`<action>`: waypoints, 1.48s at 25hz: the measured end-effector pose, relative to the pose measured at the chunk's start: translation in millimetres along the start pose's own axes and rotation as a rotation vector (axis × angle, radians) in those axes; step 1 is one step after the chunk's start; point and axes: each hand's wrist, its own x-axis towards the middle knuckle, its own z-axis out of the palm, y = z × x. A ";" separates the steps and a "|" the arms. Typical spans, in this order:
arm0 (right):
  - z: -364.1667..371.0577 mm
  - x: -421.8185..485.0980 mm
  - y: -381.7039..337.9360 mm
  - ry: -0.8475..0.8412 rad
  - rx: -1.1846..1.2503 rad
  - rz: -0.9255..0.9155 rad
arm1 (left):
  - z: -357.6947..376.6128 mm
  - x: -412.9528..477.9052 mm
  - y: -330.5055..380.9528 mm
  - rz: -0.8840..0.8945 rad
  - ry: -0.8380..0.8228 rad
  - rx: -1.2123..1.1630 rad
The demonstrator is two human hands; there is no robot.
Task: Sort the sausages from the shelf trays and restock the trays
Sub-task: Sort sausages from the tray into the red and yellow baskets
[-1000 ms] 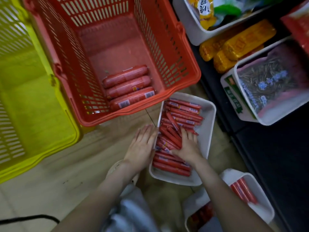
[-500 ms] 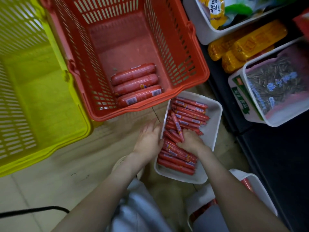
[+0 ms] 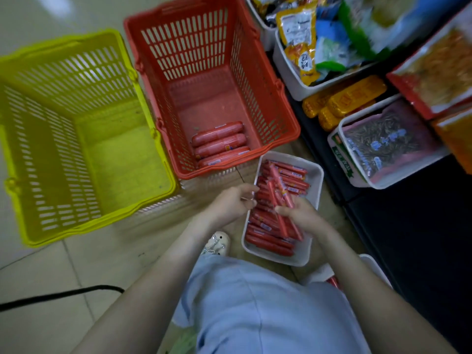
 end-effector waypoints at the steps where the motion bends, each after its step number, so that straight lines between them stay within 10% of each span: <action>1: -1.8 -17.4 -17.9 -0.027 0.139 -0.022 | -3.3 -10.2 11.8 0.021 0.019 -0.079; 10: 7.8 -156.1 -163.0 -0.151 0.752 -0.386 | -18.0 -123.3 117.2 0.215 -0.026 -0.651; 28: 102.1 -257.6 -213.1 -0.502 0.522 -0.641 | -89.0 -282.2 92.9 0.369 0.110 -1.109; 37: 241.5 -115.4 -276.3 -0.592 0.271 -0.403 | -207.4 -218.2 -24.4 0.085 0.277 -0.630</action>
